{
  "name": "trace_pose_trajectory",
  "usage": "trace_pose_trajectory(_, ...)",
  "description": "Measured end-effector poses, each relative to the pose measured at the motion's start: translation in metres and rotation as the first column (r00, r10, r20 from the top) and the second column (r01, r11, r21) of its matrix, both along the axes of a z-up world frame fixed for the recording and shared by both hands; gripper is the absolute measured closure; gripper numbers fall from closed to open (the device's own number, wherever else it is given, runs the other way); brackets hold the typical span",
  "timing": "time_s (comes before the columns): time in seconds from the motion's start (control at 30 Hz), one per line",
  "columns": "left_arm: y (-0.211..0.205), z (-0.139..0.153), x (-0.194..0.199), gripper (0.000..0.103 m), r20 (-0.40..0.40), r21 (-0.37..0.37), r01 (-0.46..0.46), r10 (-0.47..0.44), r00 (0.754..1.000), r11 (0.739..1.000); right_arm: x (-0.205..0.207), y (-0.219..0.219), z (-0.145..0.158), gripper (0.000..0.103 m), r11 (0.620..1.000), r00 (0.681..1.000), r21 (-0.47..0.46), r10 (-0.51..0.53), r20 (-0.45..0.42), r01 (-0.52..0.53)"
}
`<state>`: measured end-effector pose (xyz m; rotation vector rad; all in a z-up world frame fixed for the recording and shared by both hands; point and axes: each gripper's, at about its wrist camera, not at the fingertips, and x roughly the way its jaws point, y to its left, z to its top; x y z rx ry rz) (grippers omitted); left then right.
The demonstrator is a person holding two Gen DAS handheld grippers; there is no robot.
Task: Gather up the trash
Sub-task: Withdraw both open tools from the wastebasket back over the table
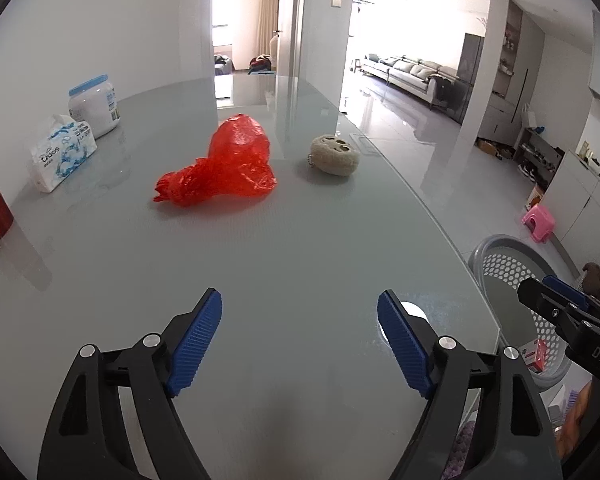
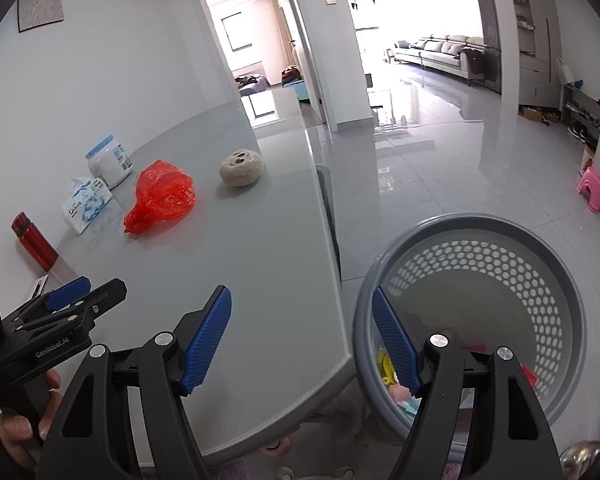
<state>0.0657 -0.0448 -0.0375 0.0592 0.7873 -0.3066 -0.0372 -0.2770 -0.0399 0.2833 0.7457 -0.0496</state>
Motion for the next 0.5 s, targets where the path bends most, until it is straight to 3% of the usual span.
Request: trace_pose_trajectory(0.5, 0.051, -0.008, 0.028, 0.022, -0.017, 0.001, -0.138, 0.138, 0.99, 0.99, 0.064, 0.028, -0.012, 0.033, 0.994, 0.995, 0.033, 0.101, -0.027, -0.1)
